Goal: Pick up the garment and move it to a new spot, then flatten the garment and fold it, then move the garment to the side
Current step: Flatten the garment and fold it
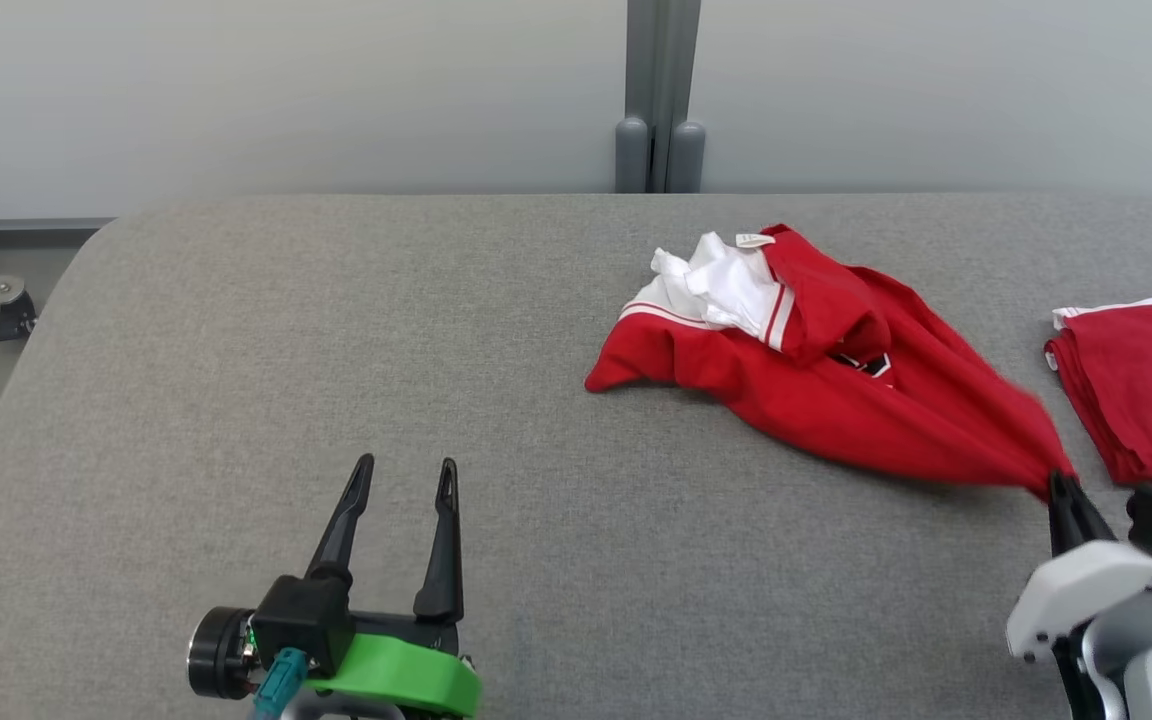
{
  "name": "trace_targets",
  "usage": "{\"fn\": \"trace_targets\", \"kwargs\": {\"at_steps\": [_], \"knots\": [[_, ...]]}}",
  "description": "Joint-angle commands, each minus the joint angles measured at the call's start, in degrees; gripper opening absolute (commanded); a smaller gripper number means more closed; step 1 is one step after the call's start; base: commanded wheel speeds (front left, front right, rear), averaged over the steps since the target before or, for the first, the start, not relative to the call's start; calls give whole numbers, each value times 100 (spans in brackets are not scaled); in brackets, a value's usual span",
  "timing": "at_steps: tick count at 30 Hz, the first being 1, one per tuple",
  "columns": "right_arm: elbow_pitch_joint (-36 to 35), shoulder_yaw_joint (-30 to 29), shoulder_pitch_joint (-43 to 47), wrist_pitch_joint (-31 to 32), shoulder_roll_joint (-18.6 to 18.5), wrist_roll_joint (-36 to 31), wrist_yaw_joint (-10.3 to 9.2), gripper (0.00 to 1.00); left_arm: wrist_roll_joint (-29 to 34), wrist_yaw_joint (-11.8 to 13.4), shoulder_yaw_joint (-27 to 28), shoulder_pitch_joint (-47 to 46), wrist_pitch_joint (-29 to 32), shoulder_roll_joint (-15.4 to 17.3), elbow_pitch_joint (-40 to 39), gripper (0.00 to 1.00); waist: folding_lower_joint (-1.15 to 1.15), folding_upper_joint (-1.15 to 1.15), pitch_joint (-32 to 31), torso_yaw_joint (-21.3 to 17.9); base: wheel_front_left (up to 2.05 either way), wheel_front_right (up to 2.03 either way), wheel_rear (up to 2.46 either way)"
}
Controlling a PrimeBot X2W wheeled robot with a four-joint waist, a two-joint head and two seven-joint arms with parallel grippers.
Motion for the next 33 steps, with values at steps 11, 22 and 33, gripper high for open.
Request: {"fn": "trace_targets", "kwargs": {"at_steps": [11,22,33], "knots": [[-693,684,238,-301,306,284,-3,100,102,-101,43,47,7,17,50,100,0,0,-73,-220,0,0,0],[-903,2059,211,-923,67,668,-4,100,29,-77,-31,4,6,17,-102,100,0,0,-17,-146,0,0,0],[-511,2020,-357,-958,-139,332,-4,100,14,-47,-237,-209,7,17,-65,100,0,0,470,138,0,0,0]]}}
